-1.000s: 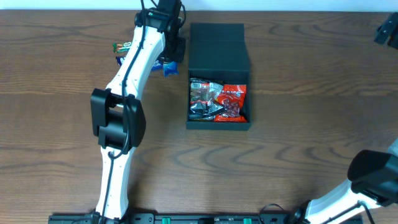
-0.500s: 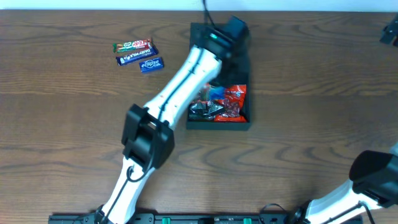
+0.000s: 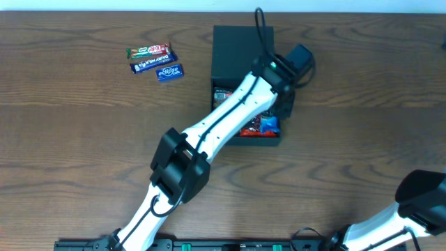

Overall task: Pack container
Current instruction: 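Carry the Oreo pack right into the box's right side, then lower the Oreo pack along the box's right wall and release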

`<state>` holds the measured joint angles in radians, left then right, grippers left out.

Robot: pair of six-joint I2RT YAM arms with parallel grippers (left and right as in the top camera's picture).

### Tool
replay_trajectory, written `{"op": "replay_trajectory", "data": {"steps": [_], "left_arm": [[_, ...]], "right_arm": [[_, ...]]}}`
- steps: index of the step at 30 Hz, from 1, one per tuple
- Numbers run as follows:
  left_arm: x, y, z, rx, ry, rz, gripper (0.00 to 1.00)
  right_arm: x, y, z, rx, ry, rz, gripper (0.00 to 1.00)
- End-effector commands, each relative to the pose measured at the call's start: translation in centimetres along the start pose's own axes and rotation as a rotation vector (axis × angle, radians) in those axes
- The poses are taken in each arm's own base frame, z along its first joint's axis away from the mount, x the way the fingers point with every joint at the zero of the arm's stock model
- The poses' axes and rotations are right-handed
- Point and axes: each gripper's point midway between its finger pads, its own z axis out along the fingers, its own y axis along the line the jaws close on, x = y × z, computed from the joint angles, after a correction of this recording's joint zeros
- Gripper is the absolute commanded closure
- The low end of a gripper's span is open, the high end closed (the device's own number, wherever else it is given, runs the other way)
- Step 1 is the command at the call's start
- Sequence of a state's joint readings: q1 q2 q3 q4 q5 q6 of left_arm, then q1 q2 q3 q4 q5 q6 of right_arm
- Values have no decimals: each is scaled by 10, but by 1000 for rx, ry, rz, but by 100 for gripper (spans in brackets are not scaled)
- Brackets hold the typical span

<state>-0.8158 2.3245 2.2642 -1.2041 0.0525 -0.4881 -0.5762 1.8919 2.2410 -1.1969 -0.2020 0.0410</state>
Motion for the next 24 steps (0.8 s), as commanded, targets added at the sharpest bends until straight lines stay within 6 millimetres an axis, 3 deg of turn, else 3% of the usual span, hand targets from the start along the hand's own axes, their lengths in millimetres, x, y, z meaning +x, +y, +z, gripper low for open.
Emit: {"op": "replay_trajectory", "data": {"steps": [1, 11, 24], "left_arm": [[10, 5, -13, -19, 10, -87, 91], [30, 5, -4, -53, 69, -185, 91], [8, 8, 6, -76, -39, -158, 94]], "right_arm": [[2, -4, 4, -29, 11, 22, 1], [2, 1, 4, -62, 11, 34, 1], [2, 4, 3, -79, 12, 34, 1]]}}
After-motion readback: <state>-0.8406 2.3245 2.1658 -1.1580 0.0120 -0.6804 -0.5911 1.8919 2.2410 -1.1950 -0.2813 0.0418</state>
